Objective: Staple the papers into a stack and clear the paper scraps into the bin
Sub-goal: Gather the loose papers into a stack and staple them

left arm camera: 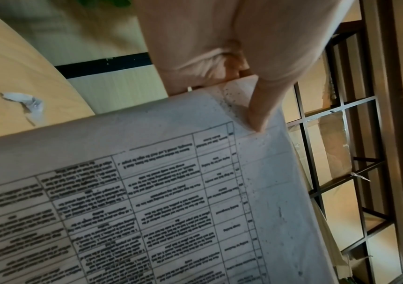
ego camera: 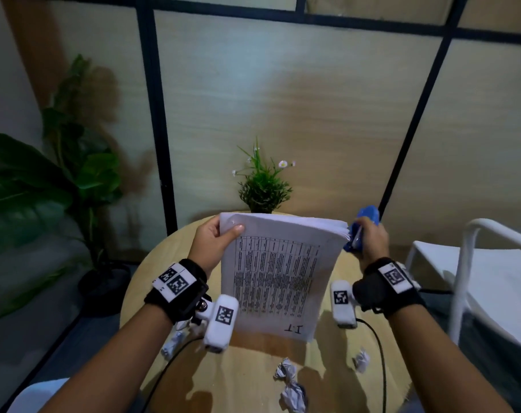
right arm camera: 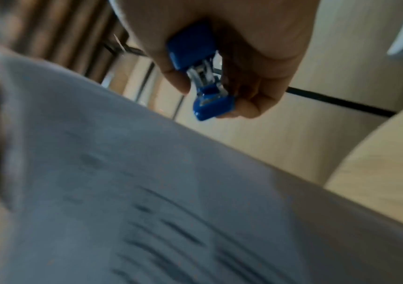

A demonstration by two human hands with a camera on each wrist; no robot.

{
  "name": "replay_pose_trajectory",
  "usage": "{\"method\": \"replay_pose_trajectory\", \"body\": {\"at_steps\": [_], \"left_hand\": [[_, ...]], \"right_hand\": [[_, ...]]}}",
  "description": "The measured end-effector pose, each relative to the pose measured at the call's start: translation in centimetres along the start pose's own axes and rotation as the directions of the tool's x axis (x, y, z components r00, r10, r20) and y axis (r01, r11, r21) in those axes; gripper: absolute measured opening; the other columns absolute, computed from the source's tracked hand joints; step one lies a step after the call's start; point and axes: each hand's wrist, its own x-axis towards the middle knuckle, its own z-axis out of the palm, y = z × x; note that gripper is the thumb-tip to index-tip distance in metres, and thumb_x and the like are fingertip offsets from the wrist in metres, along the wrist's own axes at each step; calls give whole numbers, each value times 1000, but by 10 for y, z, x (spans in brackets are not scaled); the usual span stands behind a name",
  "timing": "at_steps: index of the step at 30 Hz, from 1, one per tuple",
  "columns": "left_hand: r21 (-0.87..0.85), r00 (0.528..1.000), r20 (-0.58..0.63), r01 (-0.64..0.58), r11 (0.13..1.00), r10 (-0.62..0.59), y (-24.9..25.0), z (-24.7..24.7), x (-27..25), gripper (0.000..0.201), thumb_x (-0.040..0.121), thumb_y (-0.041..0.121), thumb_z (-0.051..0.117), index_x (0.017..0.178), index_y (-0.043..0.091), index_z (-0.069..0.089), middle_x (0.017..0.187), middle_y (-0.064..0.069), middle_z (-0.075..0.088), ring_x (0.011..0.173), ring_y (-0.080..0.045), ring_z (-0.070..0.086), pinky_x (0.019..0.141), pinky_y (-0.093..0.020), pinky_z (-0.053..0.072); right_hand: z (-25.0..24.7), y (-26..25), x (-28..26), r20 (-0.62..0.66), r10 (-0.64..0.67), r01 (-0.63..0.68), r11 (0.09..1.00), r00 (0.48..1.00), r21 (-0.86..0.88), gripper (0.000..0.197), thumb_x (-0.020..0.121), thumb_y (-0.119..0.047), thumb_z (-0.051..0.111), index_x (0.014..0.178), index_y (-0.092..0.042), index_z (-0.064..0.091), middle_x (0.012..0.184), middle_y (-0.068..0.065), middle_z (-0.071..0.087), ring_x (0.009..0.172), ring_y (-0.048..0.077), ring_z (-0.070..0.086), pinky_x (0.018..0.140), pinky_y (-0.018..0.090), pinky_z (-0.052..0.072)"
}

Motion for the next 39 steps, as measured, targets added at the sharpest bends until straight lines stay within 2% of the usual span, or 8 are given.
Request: {"method": "replay_pose_trajectory", "body": {"at_steps": [13,17,21,25,31,35,37,39], "left_hand": [[26,999,-2,-47,999,47,1,2,-8,15,86,4,62,84,18,66,81,-3,68,71,-11,64,68,-25,55],[46,996,22,-84,995,83,-2,0,-9,14,87,1,59,99,0,66,95,-13,68,85,-15,61,78,-26,51],[33,996,42,-78,996,77,-3,0,-13,16,90,0,55,96,11,65,88,-5,66,82,-11,58,73,-21,50],[9,996,57,-74,997,74,-1,-1,-17,15,91,-2,53,91,8,63,80,-2,65,67,-1,59,62,-12,50],[-69,994,64,-89,994,94,0,1,-22,24,88,-10,52,82,12,61,73,1,65,63,1,60,63,-18,51],[-388,988,143,-1,922,61,11,6,-26,48,44,35,90,78,13,65,49,5,61,45,5,56,49,-11,47],[-361,989,135,-12,933,66,9,6,-26,13,76,7,72,83,13,63,56,0,63,46,5,58,49,-9,48],[-210,990,133,-23,977,52,4,5,-26,38,87,-19,43,95,15,57,64,7,70,57,7,62,57,-8,51]], "right_hand": [[72,-23,-139,370,-650,677,732,664,72,41,82,-14,67,110,-1,40,88,-7,55,77,-9,57,75,8,42],[97,0,-144,493,-697,745,653,520,138,35,82,-26,63,101,-41,38,94,5,50,87,24,55,79,25,46],[109,0,-141,536,-719,814,573,441,99,27,83,-28,61,98,-29,39,91,11,52,81,19,56,67,20,45],[119,0,-137,582,-702,876,481,411,-39,27,84,-23,63,97,-25,40,79,-2,51,61,0,43,58,3,30],[133,-7,-139,569,-703,901,388,426,-195,21,76,-22,59,87,-19,41,67,2,54,55,17,44,52,25,35],[141,-7,-142,536,-693,876,390,481,-282,24,71,-26,58,86,-16,43,63,-3,49,53,20,42,51,28,39],[144,-6,-142,535,-682,866,381,499,-322,24,70,-26,58,85,-14,44,62,-2,48,53,23,43,52,29,38],[145,-6,-142,536,-665,853,369,520,-370,21,70,-23,59,83,-14,45,61,-2,45,53,25,42,53,28,36]]}}
